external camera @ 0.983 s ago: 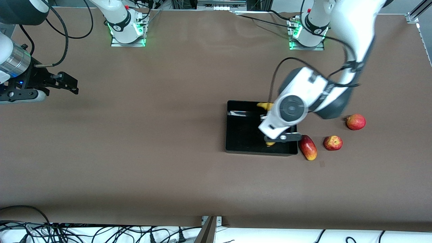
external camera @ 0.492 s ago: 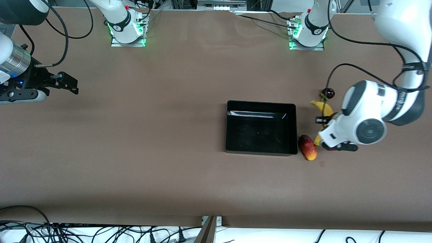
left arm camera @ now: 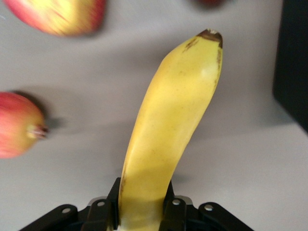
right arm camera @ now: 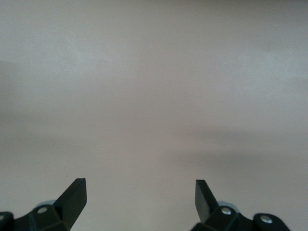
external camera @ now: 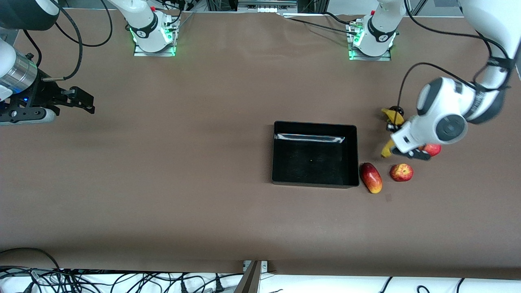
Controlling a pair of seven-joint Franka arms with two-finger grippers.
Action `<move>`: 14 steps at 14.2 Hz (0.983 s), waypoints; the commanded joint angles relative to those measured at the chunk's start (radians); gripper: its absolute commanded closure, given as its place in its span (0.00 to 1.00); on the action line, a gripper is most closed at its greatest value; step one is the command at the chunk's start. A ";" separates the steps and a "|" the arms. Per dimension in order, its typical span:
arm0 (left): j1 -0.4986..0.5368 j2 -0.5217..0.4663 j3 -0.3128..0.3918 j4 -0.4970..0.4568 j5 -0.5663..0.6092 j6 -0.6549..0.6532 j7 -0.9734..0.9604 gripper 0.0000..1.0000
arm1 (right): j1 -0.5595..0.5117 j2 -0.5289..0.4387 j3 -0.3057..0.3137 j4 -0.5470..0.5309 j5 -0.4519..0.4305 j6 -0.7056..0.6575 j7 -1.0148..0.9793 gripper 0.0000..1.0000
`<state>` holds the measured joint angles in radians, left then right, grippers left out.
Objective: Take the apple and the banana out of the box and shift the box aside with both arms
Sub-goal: 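Carry the banana out and set it down near the mangosteen, then raise the left gripper away while the right gripper reaches the tray rim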
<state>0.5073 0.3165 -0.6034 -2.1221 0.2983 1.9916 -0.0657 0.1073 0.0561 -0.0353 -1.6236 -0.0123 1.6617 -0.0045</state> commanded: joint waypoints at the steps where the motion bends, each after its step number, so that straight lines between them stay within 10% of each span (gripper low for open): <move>1: 0.033 -0.048 -0.018 -0.152 0.012 0.157 0.017 0.91 | 0.000 0.001 0.009 0.013 0.000 -0.008 0.001 0.00; 3: 0.031 -0.005 -0.016 -0.154 0.012 0.179 0.007 0.78 | 0.002 0.013 0.009 0.013 0.011 0.027 -0.012 0.00; 6: 0.033 0.042 -0.015 -0.147 0.012 0.200 0.001 0.00 | 0.031 0.025 0.009 0.013 0.046 0.033 -0.012 0.00; 14: 0.027 0.000 -0.052 0.223 0.010 -0.232 0.021 0.00 | 0.297 0.217 0.009 0.013 0.075 0.123 0.108 0.00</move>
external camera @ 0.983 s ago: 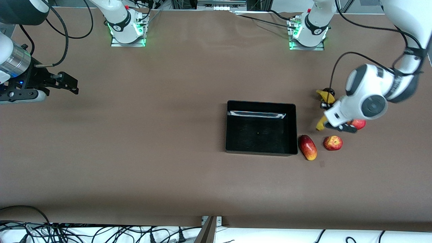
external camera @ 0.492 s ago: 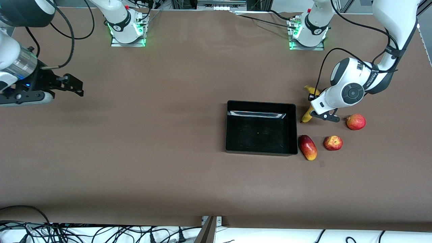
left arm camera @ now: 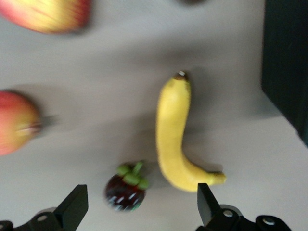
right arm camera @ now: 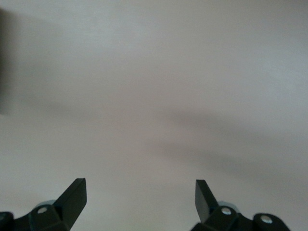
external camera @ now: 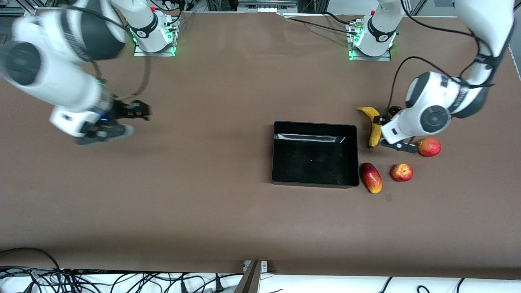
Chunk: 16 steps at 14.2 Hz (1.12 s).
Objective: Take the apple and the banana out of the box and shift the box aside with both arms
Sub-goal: 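Raise the left gripper away while the right gripper reaches the tray rim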
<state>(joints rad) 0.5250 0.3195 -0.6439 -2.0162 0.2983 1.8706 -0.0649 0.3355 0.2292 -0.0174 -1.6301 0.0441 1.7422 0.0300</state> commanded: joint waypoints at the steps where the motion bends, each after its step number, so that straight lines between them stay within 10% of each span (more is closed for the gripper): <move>1: 0.012 -0.005 -0.011 0.163 0.010 -0.145 0.033 0.00 | 0.104 0.071 -0.007 0.019 0.039 0.098 0.140 0.00; 7: 0.026 -0.004 -0.002 0.503 -0.008 -0.369 0.215 0.00 | 0.338 0.343 -0.009 0.232 0.076 0.223 0.473 0.00; 11: 0.023 -0.074 0.042 0.565 -0.060 -0.404 0.227 0.00 | 0.445 0.481 -0.009 0.266 0.072 0.516 0.567 0.00; 16: -0.285 -0.151 0.510 0.550 -0.266 -0.364 0.227 0.00 | 0.487 0.573 -0.013 0.269 0.057 0.678 0.587 0.00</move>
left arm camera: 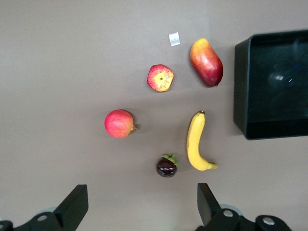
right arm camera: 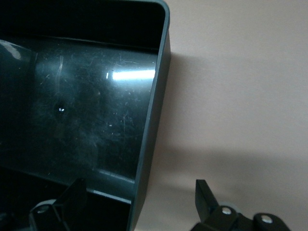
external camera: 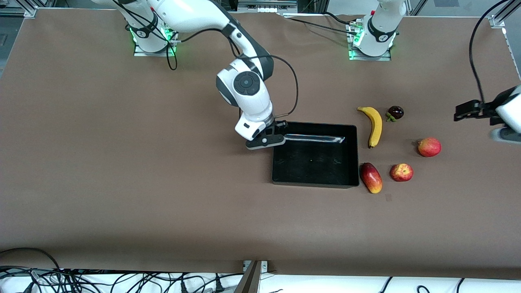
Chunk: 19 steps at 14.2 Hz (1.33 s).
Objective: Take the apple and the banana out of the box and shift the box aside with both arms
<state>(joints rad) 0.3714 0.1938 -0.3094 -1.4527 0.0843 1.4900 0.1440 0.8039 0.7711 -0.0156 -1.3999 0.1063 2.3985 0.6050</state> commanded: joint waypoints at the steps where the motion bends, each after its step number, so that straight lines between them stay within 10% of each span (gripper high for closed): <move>1: -0.194 -0.036 0.240 -0.027 -0.054 0.029 0.016 0.00 | 0.024 0.039 -0.018 0.038 -0.013 0.036 0.012 0.00; 5: -0.345 -0.158 0.387 -0.176 -0.051 0.123 -0.001 0.00 | 0.024 0.066 -0.020 0.038 -0.071 0.045 0.007 0.80; 7: -0.390 -0.206 0.392 -0.236 -0.046 0.148 -0.059 0.00 | 0.020 0.068 -0.020 0.038 -0.099 0.044 -0.005 1.00; 19: -0.420 -0.177 0.336 -0.206 -0.052 0.144 -0.172 0.00 | -0.316 -0.202 -0.024 0.027 0.005 -0.350 -0.411 1.00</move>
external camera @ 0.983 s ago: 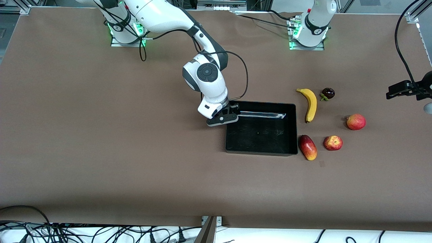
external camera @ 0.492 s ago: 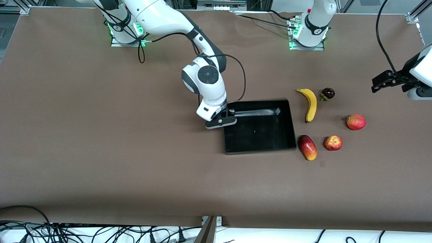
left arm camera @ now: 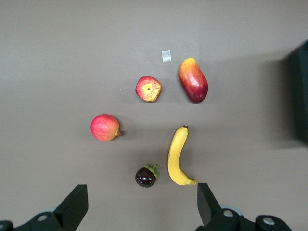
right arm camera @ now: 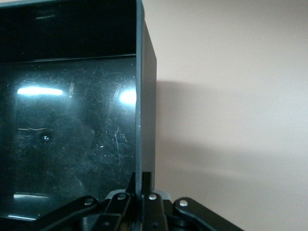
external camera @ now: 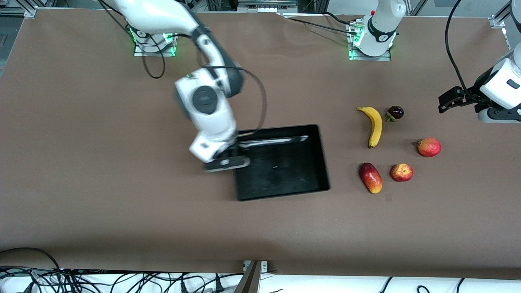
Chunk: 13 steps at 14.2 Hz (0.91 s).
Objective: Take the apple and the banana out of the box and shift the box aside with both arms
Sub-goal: 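Slide the tray across the table away from the fruits with the right gripper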
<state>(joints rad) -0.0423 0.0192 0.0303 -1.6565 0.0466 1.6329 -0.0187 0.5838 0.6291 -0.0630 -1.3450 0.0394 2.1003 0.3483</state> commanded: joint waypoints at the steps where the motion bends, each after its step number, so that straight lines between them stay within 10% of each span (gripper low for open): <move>1: -0.014 -0.001 -0.006 -0.002 -0.014 -0.025 -0.007 0.00 | -0.158 -0.075 0.022 -0.032 0.120 -0.081 -0.258 1.00; 6: -0.014 0.042 -0.036 0.010 -0.014 -0.030 -0.010 0.00 | -0.418 -0.097 0.006 -0.127 0.143 -0.138 -0.583 1.00; 13: 0.010 0.048 -0.035 0.046 -0.048 -0.059 0.014 0.00 | -0.502 -0.095 -0.041 -0.290 0.145 -0.013 -0.588 1.00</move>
<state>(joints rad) -0.0380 0.0586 0.0020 -1.6395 0.0269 1.5973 -0.0205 0.0839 0.5700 -0.1042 -1.5901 0.1544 2.0700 -0.2292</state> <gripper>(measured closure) 0.000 0.947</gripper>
